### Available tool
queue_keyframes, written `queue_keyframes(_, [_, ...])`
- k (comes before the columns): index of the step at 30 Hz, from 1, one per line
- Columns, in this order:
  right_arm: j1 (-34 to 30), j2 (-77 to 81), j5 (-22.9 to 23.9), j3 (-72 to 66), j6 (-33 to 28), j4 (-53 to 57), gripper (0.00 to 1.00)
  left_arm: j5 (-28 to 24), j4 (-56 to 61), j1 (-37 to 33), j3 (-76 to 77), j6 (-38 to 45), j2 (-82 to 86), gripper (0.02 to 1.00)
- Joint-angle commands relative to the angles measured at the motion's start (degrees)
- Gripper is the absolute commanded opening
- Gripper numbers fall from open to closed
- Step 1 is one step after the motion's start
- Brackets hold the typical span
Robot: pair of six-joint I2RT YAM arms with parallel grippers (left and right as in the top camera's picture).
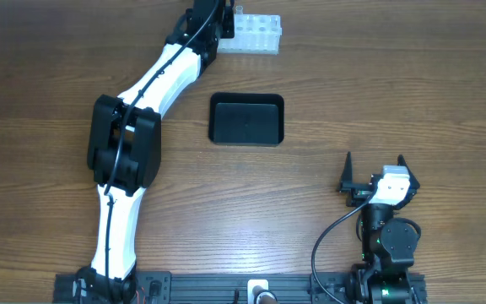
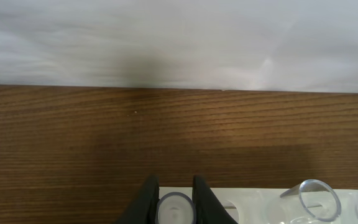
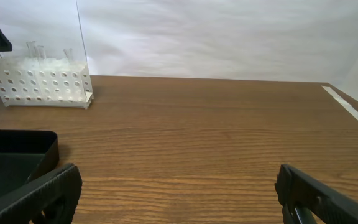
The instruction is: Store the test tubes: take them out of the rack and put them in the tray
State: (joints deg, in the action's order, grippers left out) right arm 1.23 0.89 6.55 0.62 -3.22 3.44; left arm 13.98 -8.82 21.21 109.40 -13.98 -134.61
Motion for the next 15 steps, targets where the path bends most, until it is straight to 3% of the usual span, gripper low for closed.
queue_keyframes(1, [-0.35, -0.57, -0.26, -0.33, 0.15, 0.22, 0.991, 0.02, 0.15, 0.44, 1.31, -0.20, -0.17, 0.112])
queue_keyframes(15, [-0.35, -0.57, -0.28, -0.33, 0.15, 0.22, 0.991, 0.68, -2.78, 0.55, 1.29, 4.00, 16.50, 0.093])
